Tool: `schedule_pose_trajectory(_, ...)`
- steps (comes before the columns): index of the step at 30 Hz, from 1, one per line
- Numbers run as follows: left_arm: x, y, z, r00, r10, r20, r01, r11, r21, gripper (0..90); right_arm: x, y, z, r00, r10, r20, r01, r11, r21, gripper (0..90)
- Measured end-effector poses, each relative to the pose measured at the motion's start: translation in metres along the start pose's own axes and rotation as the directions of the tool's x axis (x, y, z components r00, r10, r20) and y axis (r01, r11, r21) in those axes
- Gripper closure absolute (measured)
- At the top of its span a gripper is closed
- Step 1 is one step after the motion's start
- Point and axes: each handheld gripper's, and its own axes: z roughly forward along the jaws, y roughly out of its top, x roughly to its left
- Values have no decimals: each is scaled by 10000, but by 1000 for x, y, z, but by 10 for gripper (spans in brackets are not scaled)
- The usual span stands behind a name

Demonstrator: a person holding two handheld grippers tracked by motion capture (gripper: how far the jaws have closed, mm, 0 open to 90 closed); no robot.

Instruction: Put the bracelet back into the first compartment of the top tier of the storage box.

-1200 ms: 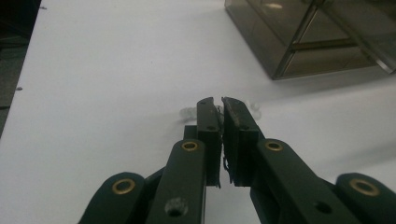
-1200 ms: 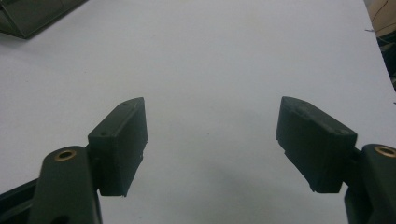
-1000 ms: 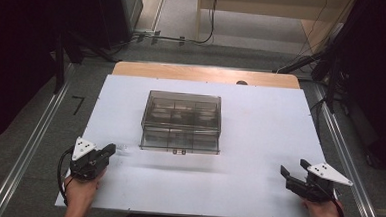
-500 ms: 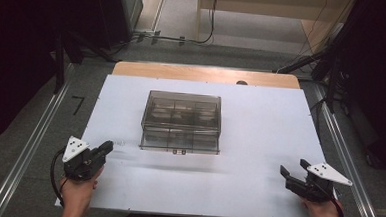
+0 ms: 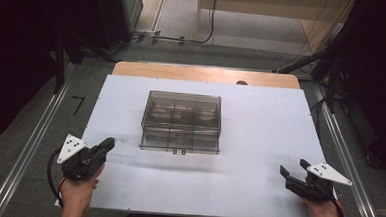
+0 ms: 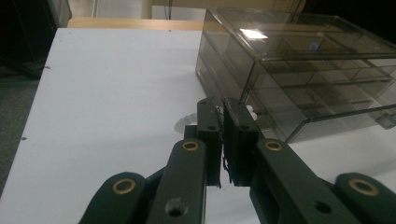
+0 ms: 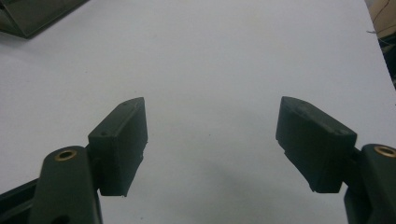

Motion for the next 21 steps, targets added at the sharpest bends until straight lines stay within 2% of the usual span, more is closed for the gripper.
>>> schedule_pose_trajectory(7, -5, 4, -1, 9998, 31, 188, -30, 9999, -97, 867, 0, 0, 0, 10000, -13, 9, 13, 10000, 7, 237)
schedule_pose_trajectory(21, -10, 8, -3, 9996, 33, 296, -24, 9995, -306, 867, 0, 0, 0, 10000, -30, 19, 30, 10000, 14, 238)
